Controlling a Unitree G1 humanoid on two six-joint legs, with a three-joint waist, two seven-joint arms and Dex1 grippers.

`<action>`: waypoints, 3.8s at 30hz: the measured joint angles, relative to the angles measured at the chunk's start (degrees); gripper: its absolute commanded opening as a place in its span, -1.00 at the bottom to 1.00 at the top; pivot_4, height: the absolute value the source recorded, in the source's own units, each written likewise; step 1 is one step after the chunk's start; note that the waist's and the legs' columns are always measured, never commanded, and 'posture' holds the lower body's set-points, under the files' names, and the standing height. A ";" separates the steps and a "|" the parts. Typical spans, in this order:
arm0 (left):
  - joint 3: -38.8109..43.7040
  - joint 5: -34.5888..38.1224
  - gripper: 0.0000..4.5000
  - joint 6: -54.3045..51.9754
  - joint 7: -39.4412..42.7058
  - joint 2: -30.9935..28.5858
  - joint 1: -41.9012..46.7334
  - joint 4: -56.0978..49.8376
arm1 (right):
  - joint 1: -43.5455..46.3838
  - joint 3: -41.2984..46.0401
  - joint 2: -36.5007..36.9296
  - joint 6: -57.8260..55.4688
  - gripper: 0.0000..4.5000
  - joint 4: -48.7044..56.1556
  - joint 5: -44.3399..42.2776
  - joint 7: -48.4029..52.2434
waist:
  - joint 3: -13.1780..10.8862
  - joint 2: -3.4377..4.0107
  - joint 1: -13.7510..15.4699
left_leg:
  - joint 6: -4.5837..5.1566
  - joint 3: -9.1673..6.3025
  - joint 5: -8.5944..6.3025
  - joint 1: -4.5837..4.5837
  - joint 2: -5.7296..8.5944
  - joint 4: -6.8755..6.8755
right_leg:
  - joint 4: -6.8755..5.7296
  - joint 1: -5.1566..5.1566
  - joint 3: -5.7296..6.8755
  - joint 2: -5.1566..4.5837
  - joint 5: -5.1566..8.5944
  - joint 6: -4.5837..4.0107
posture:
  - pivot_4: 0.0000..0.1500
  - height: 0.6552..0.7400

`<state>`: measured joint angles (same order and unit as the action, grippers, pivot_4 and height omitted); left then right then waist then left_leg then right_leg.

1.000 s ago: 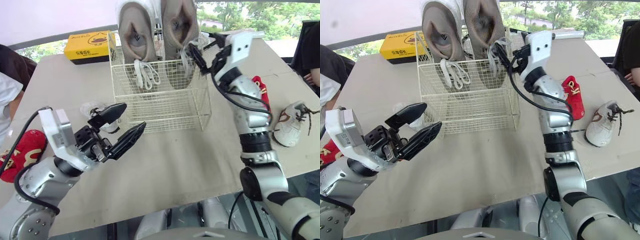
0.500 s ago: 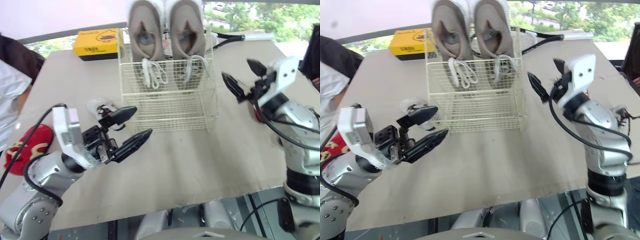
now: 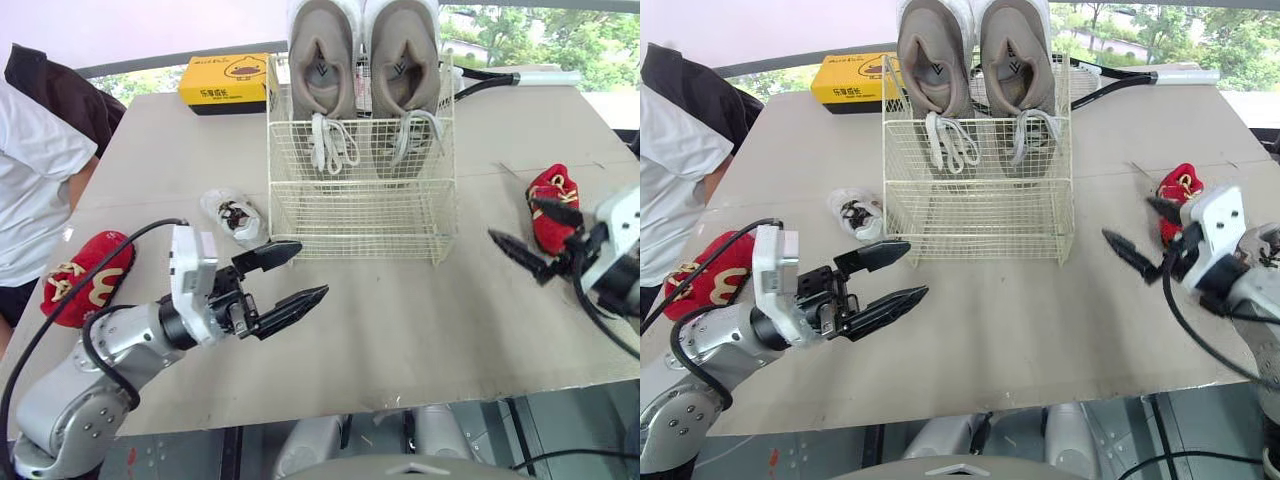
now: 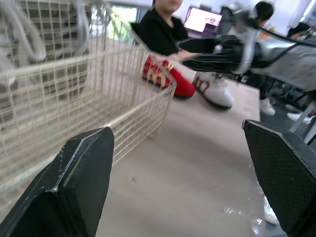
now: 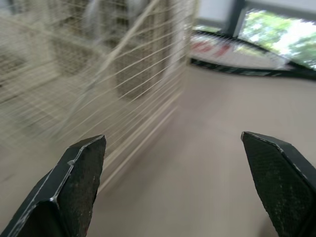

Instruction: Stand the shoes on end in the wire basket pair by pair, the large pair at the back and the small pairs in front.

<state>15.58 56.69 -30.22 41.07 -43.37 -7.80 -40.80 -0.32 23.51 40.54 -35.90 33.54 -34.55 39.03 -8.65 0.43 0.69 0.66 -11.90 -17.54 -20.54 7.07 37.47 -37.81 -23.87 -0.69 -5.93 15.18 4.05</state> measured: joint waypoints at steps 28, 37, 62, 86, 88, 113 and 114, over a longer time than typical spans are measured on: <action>-2.66 -21.86 1.00 -8.37 -42.86 19.62 3.70 4.48 | 2.66 -5.04 5.27 8.04 0.88 8.23 -14.84 14.75 | -0.28 -1.25 1.64 | 0.17 0.65 -0.13 0.26 -0.18 0.09 | 0.08 0.18 -0.28 0.13 -0.12 0.15 | 1.00 1.00; -8.56 -34.07 1.00 -8.16 -50.51 27.23 14.26 14.15 | 2.92 -4.29 6.68 9.53 0.88 5.96 -13.82 15.68 | -0.27 -1.28 1.92 | 0.17 0.68 -0.13 0.06 -0.20 0.54 | 0.02 0.20 -0.19 0.14 -0.16 0.21 | 1.00 1.00; -1.76 -39.89 -0.56 26.52 -36.78 27.08 14.34 21.97 | 19.80 -9.02 7.57 3.48 0.92 4.74 -20.80 4.49 | -0.31 -1.37 1.47 | 0.31 0.69 -0.22 -0.21 -0.16 0.93 | -0.04 0.11 -0.15 0.10 -0.26 0.35 | 1.00 1.00; -32.66 -13.96 -0.56 36.02 51.17 -10.59 57.78 38.54 | 75.48 -36.38 12.52 -37.75 0.92 -22.19 -28.03 23.70 | -0.70 -0.84 -2.11 | 0.47 0.79 -0.30 -0.91 -0.19 1.00 | -0.04 -0.58 -0.20 0.01 -0.28 0.36 | 1.00 1.00; -39.50 -14.98 -0.56 41.79 51.18 -10.91 61.71 42.15 | 78.07 -38.92 10.34 -41.11 0.92 -24.58 -26.62 25.12 | -0.69 -0.83 -2.38 | 0.45 0.70 -0.29 -1.74 -0.19 1.69 | -0.28 -1.30 -0.05 0.02 -0.28 0.36 | 1.00 1.00; -38.89 -2.74 1.00 25.34 37.78 -17.25 60.11 43.15 | 70.43 -50.43 9.70 -34.07 -0.92 -25.01 -5.28 39.92 | -0.69 -0.87 -3.75 | 0.54 0.71 -0.34 -2.56 0.24 2.85 | -1.70 -2.24 -0.07 -0.11 -0.46 0.64 | 1.00 1.00; -35.67 0.37 1.00 19.90 34.04 -19.28 57.59 40.89 | 68.71 -48.27 9.63 -35.10 -0.93 -24.72 -6.61 39.34 | -0.69 -0.87 -3.85 | 0.54 0.73 -0.34 -2.54 0.26 2.85 | -1.79 -2.25 -0.11 -0.14 -0.46 0.64 | 1.00 1.00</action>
<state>-20.10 57.06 -10.32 75.11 -62.65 49.79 0.10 68.39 -24.76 50.16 -71.01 8.82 -41.15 78.37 -9.35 -0.44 -3.16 1.20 -11.17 -17.88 -23.08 7.32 40.33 -39.60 -26.12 -0.79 -6.07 14.72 4.70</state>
